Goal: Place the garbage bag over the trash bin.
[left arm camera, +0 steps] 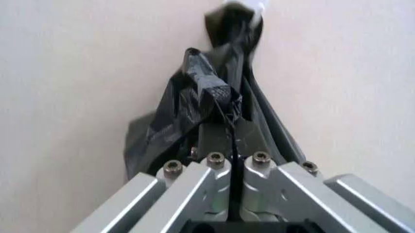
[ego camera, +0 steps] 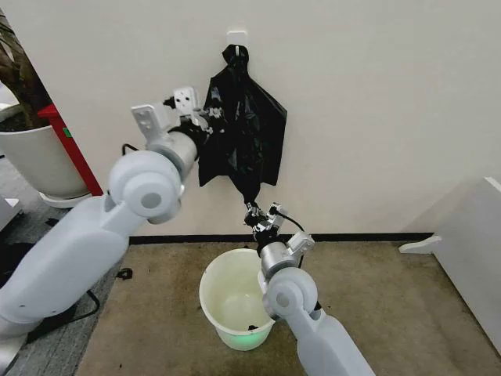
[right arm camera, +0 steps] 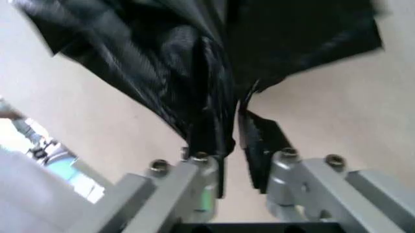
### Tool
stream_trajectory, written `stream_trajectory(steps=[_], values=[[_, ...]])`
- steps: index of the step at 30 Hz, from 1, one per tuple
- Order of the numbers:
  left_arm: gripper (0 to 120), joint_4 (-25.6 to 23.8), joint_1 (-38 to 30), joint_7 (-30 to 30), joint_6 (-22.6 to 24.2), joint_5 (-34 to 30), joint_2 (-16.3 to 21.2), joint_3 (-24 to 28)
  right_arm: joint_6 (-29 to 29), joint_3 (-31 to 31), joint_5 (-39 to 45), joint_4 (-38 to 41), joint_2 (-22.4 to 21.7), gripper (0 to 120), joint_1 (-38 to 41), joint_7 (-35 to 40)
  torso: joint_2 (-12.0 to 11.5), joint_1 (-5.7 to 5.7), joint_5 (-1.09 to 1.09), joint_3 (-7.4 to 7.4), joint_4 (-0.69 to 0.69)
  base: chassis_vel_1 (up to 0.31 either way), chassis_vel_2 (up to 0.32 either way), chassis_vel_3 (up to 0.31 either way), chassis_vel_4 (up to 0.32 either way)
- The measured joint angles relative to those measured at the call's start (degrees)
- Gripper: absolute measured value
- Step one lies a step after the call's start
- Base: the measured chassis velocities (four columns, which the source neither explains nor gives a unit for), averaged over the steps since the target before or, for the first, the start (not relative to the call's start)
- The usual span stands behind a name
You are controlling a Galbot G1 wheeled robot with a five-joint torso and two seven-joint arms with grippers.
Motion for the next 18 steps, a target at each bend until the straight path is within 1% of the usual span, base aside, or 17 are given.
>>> stream_trajectory(steps=[2,3,4,6,7,8,11,12,13,14,18], values=[[0,0.8,0.2,1.2,-0.8,-0.2,0.4,-1.4,-0.3,-0.2,-2.0,0.7,-0.7,18,-0.9,-2.5,0.0,0.0,0.0,0.0,-0.01,0.0,0.0,0.0,0.0],[0,1.3,0.3,1.8,-1.3,-0.4,0.6,-2.0,-0.4,-0.5,-2.9,1.0,-1.0,25,-1.4,-3.5,0.0,0.0,-0.01,0.0,-0.01,0.0,0.0,0.0,0.0],[0,1.5,0.4,2.1,-1.5,-0.5,0.7,-2.3,-0.5,-0.7,-3.4,1.2,-1.1,26,-1.8,-4.0,0.0,0.0,0.0,0.0,0.0,0.0,0.0,0.0,0.0],[0,2.0,0.6,2.8,-2.2,-0.7,1.0,-2.9,-0.4,-0.9,-5.6,1.4,-1.2,34,-2.9,-5.2,0.0,0.0,0.0,0.0,0.0,0.0,0.0,0.0,0.0],[0,2.0,0.6,2.8,-2.2,-0.7,1.0,-2.9,-0.4,-0.9,-5.6,1.4,-1.2,34,-2.9,-5.2,0.0,0.0,0.0,0.0,0.0,0.0,0.0,0.0,0.0],[0,2.1,0.9,3.3,-2.6,-0.9,1.2,-3.2,-0.2,-0.9,-7.2,1.6,-1.5,39,-3.7,-6.4,0.0,0.0,0.0,0.0,0.0,0.0,0.0,0.0,0.0],[0,2.1,2.4,4.7,-3.3,-1.8,1.8,-4.6,0.3,-0.5,-9.9,3.0,-3.5,53,-6.0,-9.6,0.0,0.0,0.0,0.0,0.0,0.0,0.0,0.0,0.0],[0,2.0,2.8,5.0,-3.5,-1.9,1.9,-4.9,0.4,-0.3,-10.4,3.6,-4.1,56,-6.8,-10.2,0.0,0.0,0.0,0.0,0.0,0.0,0.0,0.0,0.0],[0,2.0,2.8,5.0,-3.5,-1.9,1.9,-4.9,0.4,-0.3,-10.4,3.6,-4.1,56,-6.8,-10.2,0.0,0.0,0.0,0.0,0.0,0.0,0.0,0.0,0.0],[0,2.0,3.7,5.5,-3.8,-2.3,2.2,-5.6,0.4,0.0,-11.2,5.1,-5.4,61,-8.0,-10.9,0.0,0.0,0.0,0.0,-0.01,0.0,0.0,0.0,0.0],[0,2.2,5.5,6.1,-4.5,-4.6,2.7,-7.6,-0.5,1.7,-9.9,10.0,-8.8,78,-9.5,-10.8,0.0,0.0,0.0,0.0,-0.01,0.0,0.0,0.0,0.0]])
